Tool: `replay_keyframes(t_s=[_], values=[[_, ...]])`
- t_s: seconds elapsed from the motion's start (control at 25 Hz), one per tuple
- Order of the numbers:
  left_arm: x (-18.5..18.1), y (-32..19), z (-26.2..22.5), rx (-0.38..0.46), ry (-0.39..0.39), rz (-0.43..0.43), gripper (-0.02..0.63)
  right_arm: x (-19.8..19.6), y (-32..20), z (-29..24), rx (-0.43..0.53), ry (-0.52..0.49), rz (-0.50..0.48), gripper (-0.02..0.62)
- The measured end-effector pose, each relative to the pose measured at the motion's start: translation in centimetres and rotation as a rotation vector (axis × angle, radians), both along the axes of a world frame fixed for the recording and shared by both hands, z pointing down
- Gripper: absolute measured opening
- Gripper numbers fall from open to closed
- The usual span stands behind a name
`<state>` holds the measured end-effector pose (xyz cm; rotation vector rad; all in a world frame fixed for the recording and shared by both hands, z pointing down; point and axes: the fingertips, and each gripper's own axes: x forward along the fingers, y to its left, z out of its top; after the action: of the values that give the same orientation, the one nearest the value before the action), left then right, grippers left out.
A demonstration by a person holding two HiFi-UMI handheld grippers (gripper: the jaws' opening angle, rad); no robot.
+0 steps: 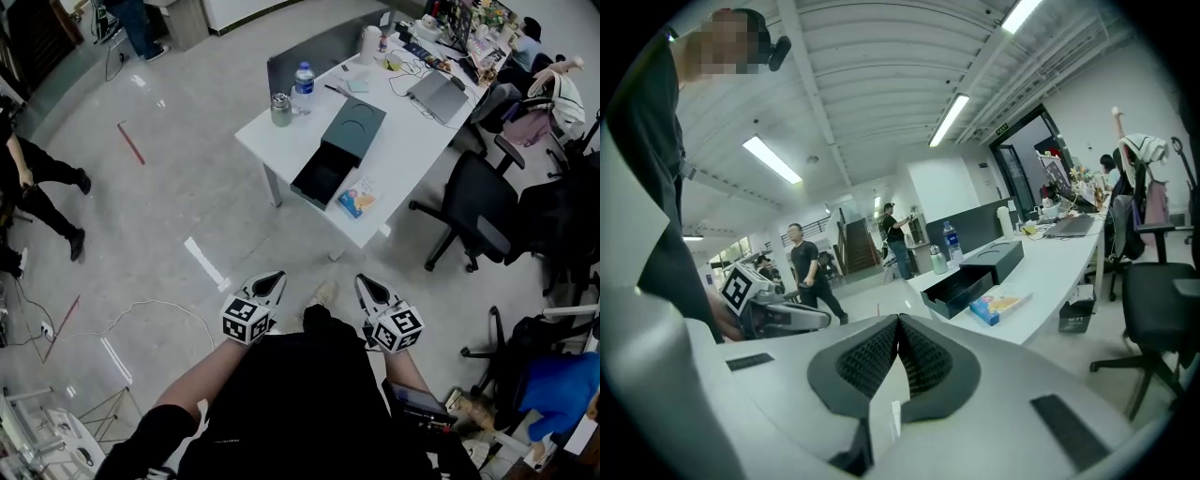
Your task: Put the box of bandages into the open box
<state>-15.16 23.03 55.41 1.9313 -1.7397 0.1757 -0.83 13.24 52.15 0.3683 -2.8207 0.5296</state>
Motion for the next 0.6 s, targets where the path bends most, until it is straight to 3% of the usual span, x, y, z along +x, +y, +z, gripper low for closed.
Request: replay_keyframes(t_s=[0.6], values=[[-0.8, -11.7, -1.2, -0.023, -0.019, 0.118, 0.008, -1.2, -10.7, -0.2, -0.024, -0.039, 0.088, 0.026]])
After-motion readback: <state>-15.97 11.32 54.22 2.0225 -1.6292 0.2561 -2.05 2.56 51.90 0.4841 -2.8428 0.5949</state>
